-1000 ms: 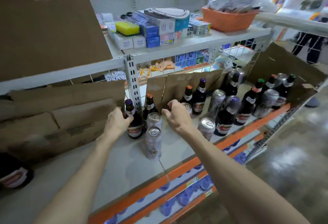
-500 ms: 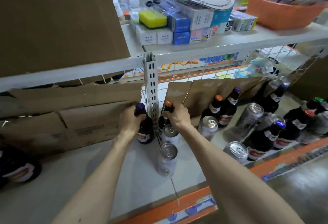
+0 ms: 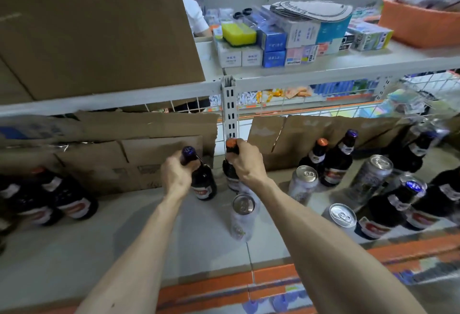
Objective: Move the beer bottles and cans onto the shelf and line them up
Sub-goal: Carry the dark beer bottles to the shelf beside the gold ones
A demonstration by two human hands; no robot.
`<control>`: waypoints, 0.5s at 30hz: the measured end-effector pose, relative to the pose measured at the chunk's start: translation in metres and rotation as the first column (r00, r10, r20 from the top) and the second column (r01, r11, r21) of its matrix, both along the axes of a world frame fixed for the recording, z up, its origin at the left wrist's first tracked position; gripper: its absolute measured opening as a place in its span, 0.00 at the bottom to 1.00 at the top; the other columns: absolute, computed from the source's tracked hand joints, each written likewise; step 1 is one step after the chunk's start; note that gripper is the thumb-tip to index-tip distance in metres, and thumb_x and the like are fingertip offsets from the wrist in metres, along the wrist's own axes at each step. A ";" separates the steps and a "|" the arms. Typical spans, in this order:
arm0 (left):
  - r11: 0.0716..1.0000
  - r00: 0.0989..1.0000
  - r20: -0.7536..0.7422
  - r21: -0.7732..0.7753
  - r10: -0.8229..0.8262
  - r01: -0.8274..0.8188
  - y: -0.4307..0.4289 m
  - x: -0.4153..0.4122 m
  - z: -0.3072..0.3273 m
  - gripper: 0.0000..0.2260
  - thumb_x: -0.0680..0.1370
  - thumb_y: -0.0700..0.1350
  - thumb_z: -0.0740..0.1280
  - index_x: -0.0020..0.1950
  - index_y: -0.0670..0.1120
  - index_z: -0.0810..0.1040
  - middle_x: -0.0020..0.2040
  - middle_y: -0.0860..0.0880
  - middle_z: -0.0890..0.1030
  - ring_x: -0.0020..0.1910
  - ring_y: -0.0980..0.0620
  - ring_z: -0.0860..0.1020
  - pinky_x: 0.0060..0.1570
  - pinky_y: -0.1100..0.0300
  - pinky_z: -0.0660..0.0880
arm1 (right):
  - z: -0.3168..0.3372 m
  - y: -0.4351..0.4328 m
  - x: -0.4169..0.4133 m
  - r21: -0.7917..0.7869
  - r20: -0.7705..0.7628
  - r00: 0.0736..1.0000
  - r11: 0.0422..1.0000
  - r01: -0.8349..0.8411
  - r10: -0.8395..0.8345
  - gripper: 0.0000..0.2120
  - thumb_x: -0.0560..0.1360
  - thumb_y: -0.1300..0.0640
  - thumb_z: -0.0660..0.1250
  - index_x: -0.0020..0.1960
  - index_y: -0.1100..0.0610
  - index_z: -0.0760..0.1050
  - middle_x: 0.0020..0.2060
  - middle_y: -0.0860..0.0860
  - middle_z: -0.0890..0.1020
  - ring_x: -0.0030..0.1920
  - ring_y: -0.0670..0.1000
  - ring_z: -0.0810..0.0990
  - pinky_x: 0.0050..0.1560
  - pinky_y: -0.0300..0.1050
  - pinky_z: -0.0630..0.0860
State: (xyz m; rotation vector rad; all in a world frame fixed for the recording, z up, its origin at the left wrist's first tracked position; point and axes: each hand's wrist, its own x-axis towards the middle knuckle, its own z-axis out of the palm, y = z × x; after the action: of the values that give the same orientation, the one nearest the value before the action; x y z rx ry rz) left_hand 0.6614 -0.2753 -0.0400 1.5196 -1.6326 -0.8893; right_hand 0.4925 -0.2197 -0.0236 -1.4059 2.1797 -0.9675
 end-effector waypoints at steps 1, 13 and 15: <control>0.999 0.999 0.008 -0.002 0.037 -0.037 0.002 0.010 0.006 0.11 0.71 0.42 0.76 0.53 0.45 0.83 0.48 0.46 0.84 0.48 0.45 0.81 0.48 0.54 0.75 | 0.005 -0.001 0.007 -0.015 0.002 1.000 1.000 -0.021 0.021 0.12 0.77 0.55 0.67 0.58 0.57 0.75 0.52 0.60 0.82 0.52 0.64 0.79 0.47 0.50 0.73; 0.942 0.936 0.108 -0.055 0.334 -0.330 0.031 0.215 0.055 0.08 0.73 0.46 0.75 0.45 0.44 0.80 0.43 0.46 0.82 0.45 0.47 0.78 0.45 0.56 0.71 | 0.016 -0.014 0.177 0.004 -0.003 0.974 0.974 -0.226 0.226 0.04 0.74 0.59 0.65 0.45 0.58 0.71 0.44 0.58 0.81 0.45 0.62 0.79 0.40 0.48 0.73; 0.938 0.930 0.123 -0.061 0.347 -0.342 0.035 0.251 0.056 0.07 0.72 0.46 0.75 0.46 0.44 0.82 0.43 0.46 0.83 0.46 0.47 0.79 0.48 0.53 0.75 | 0.013 -0.015 0.212 0.028 0.015 0.966 0.965 -0.259 0.259 0.04 0.73 0.59 0.65 0.45 0.59 0.73 0.44 0.58 0.81 0.45 0.62 0.79 0.42 0.50 0.76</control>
State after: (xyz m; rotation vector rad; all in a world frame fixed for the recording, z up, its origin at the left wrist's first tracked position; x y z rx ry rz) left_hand 0.9121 -0.2403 0.0158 1.7986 -1.4001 -0.5715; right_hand 0.7048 -0.2344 -0.0103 -1.6172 1.9311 -0.8412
